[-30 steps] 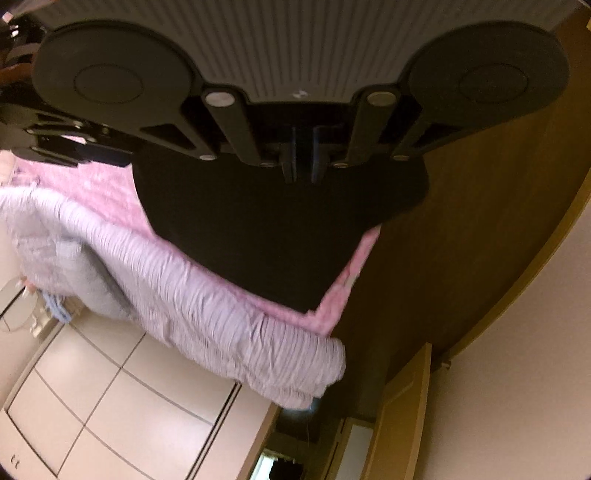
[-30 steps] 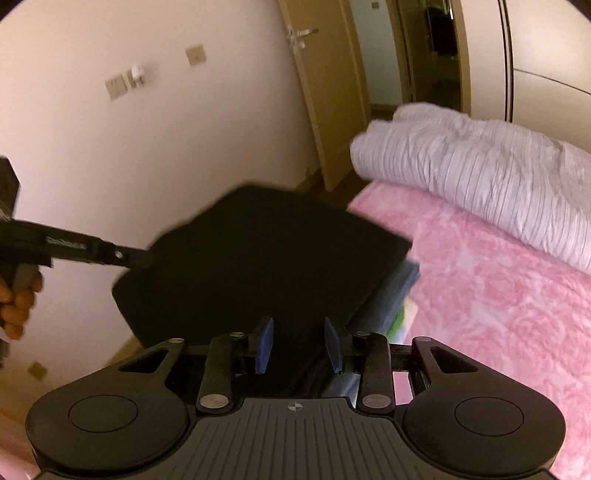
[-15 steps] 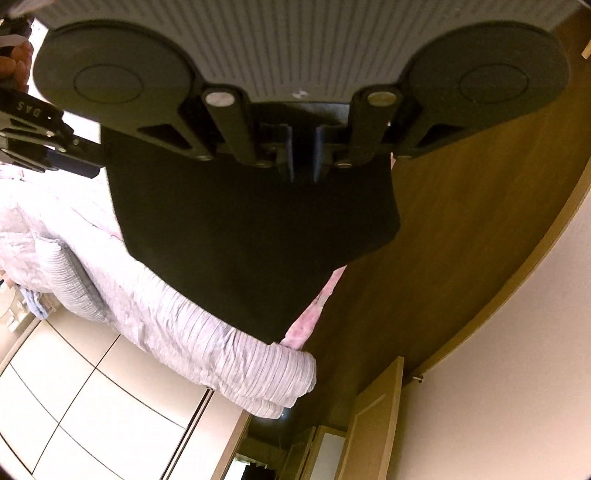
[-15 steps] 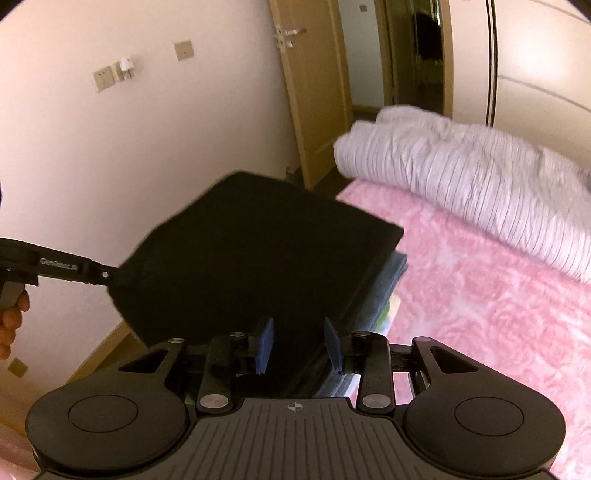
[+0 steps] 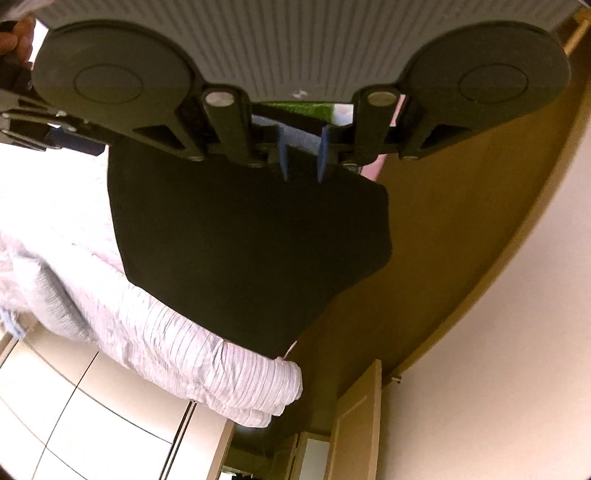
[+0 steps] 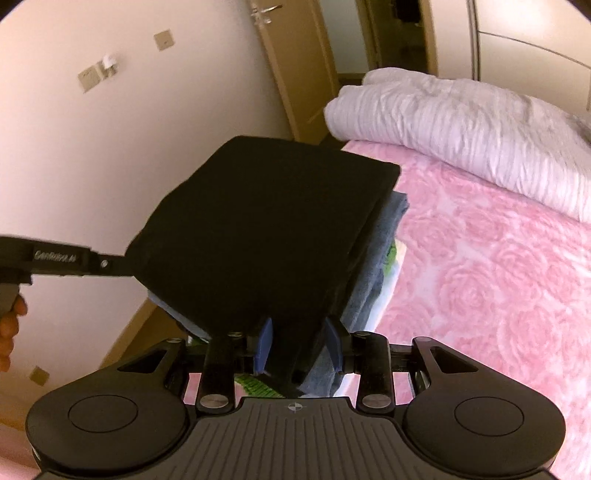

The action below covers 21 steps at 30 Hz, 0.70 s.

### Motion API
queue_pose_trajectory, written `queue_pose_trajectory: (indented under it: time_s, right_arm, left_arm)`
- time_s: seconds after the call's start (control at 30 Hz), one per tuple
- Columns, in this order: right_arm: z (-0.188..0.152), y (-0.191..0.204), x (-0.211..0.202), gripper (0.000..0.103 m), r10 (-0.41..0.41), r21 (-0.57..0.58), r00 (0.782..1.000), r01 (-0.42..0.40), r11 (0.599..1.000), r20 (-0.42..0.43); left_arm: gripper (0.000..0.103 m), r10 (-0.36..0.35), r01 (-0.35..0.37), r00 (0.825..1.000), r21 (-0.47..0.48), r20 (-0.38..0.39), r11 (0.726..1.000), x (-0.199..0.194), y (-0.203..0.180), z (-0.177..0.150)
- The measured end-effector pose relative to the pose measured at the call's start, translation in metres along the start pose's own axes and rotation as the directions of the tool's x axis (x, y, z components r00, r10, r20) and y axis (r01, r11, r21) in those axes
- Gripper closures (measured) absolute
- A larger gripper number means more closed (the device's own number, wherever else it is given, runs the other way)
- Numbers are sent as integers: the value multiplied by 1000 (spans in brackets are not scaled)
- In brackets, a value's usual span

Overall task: Fold clothes
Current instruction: 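Lower the black stack onto the blue folded clothes with both grippers, then open both grippers and lift them off the black stack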

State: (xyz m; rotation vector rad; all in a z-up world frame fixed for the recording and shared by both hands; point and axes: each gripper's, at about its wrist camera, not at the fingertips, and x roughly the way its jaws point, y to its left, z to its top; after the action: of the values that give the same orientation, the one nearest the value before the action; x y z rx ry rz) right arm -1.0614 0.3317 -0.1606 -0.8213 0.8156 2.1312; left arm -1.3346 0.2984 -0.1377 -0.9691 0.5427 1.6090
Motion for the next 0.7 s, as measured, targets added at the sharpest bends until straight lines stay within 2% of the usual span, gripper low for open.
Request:
queue_pose_trajectory:
  time_s: [0.1,0.23,0.4,0.53,0.7]
  right_arm:
    - [-2,3,-15,67,21,56,1000,-22,998,3]
    - [-6,15,-39,67,37,50,999,-39,998,32]
    - [-13,25,-66,67,68,35,996,-70,997,55]
    - [-18,29,-82,67,97,0,993,-97,995,64]
    - [-26,20,-94,67,139,-53,989,-136,989,49]
  left_arm:
    - [81,39,-39,999,15,11,999,-21,-12,-4]
    - [74,63,-65,997,39,47,997,-53,-29,-11]
    - [72,101,-105,992,51,73,993,-84,-47,-25]
    - [64,144,-146,986,25,87,989,-106,-58,-42]
    - [63,216,-214,972,-30,98,976,-122,-75,-67]
